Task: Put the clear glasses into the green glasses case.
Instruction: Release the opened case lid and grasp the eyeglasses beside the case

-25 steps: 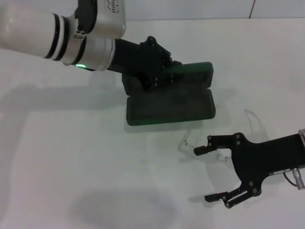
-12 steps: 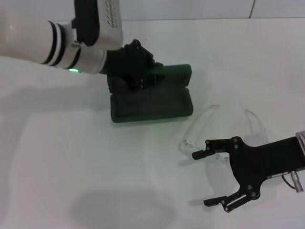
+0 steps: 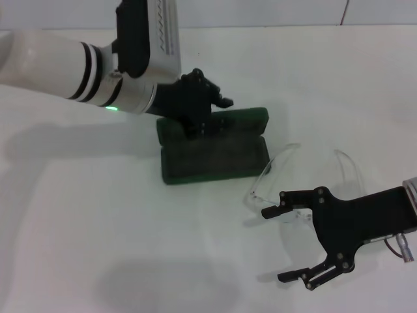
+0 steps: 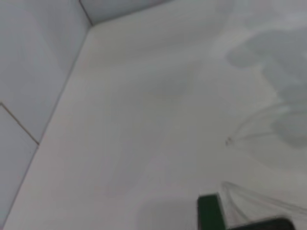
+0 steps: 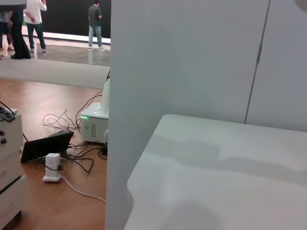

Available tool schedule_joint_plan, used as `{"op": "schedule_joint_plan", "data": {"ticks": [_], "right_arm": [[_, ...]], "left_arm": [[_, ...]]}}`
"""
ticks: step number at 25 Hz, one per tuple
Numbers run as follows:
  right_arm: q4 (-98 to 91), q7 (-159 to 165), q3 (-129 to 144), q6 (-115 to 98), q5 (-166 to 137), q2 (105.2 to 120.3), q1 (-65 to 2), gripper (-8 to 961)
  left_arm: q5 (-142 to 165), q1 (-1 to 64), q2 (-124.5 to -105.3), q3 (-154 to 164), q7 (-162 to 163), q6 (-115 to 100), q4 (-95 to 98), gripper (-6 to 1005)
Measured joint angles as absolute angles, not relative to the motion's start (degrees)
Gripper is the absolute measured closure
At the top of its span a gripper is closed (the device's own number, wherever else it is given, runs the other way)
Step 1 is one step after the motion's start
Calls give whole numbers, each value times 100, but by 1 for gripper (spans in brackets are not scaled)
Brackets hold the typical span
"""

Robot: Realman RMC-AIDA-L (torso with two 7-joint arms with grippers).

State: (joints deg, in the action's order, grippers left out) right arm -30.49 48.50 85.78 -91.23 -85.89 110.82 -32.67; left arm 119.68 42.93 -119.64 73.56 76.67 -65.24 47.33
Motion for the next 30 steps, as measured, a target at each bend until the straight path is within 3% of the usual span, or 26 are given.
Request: {"op": "schedule_joint_plan", "data": {"ticks": [8, 11, 17, 25, 30], "right_arm": [[-3086, 4855, 8573, -9115, -8574, 11083, -3266, 104], [-3163, 4883, 8495, -9113, -8557, 11084, -3235, 105], [-3256, 5211, 7982, -9104, -8589, 11133, -3303, 107], [-4818, 7712, 7762, -8945, -9218, 10984, -3366, 110], [-6703, 10918, 7596, -9040, -11310, 11171, -3672, 111]], "left_arm": [[11769, 4271, -11957, 7342, 7945, -6711, 4881, 654], [11291, 4044, -11941, 7302, 7949, -6781, 5118, 419], [8998, 3103, -11952, 6830, 6611, -7665, 5129, 245], [6496, 1945, -11981, 6870, 4874, -8189, 3635, 246], [5711, 1830, -11977, 6826, 3990, -8455, 2461, 246]]}}
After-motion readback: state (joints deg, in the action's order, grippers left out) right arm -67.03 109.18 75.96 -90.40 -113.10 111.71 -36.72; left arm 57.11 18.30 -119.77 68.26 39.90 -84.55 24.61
